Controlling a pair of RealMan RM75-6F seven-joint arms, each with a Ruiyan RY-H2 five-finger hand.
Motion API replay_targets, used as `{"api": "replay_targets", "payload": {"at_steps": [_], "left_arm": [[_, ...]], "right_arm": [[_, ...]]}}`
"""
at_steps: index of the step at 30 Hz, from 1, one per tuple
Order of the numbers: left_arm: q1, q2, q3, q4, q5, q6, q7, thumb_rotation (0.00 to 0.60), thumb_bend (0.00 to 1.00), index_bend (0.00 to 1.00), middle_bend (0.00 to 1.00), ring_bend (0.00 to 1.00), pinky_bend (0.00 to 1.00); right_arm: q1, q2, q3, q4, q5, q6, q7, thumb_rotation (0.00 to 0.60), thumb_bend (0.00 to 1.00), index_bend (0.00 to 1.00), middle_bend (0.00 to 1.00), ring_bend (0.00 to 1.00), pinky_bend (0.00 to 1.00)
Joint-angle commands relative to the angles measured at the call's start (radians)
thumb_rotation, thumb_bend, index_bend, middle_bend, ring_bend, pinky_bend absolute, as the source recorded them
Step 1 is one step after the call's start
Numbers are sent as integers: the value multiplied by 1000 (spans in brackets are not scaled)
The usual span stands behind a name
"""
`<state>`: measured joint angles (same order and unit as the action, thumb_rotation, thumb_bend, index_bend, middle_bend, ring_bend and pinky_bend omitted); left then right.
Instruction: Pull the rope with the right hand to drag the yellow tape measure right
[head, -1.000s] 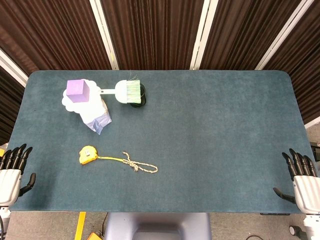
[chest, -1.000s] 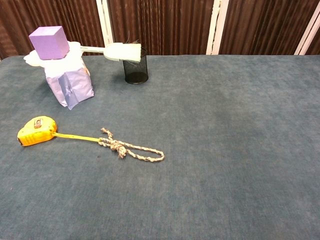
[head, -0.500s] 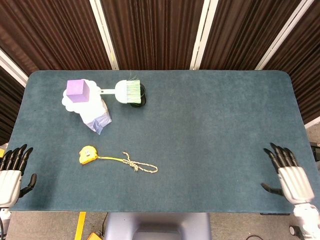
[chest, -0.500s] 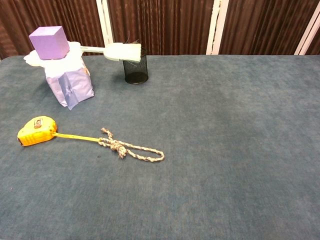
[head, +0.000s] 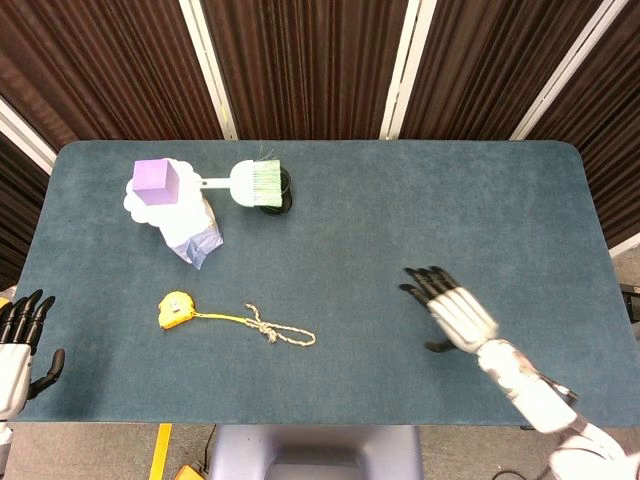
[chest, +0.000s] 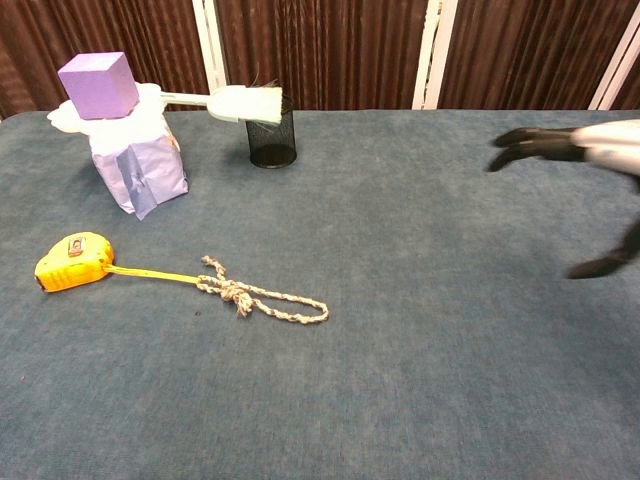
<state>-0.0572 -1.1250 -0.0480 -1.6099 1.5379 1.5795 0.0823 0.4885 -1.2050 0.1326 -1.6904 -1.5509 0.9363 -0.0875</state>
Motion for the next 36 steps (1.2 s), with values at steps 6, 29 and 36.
{"api": "replay_targets", "payload": {"at_steps": [6,29,36], "left_arm": [[8,12,-3,-6,-2,10,-20,600,467,43,0,0,72],[23,25,-17,16,-21,28,-79,600,467,44,0,0,72],[28,34,-16,3,-16,34,-76,600,467,44,0,0,72]], "right_arm": [[148,-173,66,43,162,-135,-96,600,195,283,0,0,0],[366,-441,50,183,372,-210,-281,600,262,430,0,0,0],[381,-464,21,214,380,-205,-297,600,328,467,0,0,0]]}}
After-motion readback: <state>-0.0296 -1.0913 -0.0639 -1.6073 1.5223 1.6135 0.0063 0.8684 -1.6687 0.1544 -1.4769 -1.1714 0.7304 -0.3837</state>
